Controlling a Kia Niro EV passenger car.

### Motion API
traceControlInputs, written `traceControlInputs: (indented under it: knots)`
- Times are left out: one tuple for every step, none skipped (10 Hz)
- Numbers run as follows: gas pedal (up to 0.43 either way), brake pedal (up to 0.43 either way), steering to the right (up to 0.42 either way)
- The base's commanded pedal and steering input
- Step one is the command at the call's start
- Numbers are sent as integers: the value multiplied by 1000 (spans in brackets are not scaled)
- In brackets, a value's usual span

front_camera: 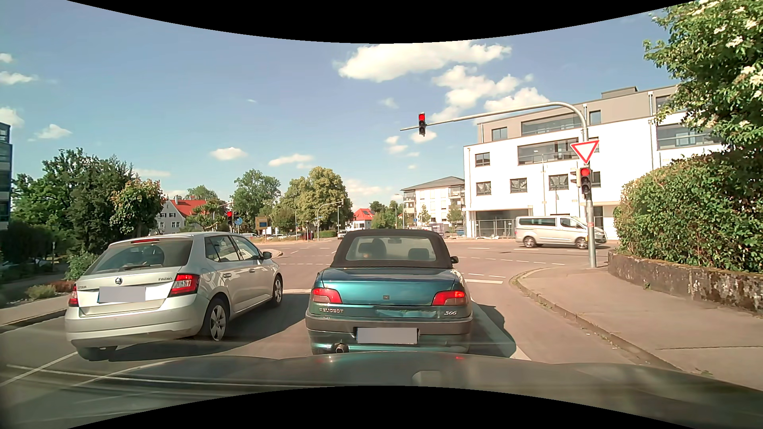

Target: Follow the waypoints while adhering to traffic rules and regulations

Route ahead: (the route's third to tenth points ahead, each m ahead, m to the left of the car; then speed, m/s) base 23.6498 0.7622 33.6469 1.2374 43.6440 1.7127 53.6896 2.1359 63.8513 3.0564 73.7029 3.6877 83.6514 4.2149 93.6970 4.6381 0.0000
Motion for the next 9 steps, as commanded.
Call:
traceControlInputs:
  knots:
    - [0,640,4]
    - [0,634,3]
    - [0,634,4]
    - [0,634,3]
    - [0,634,4]
    - [0,634,3]
    - [0,634,3]
    - [0,634,3]
    - [0,634,4]
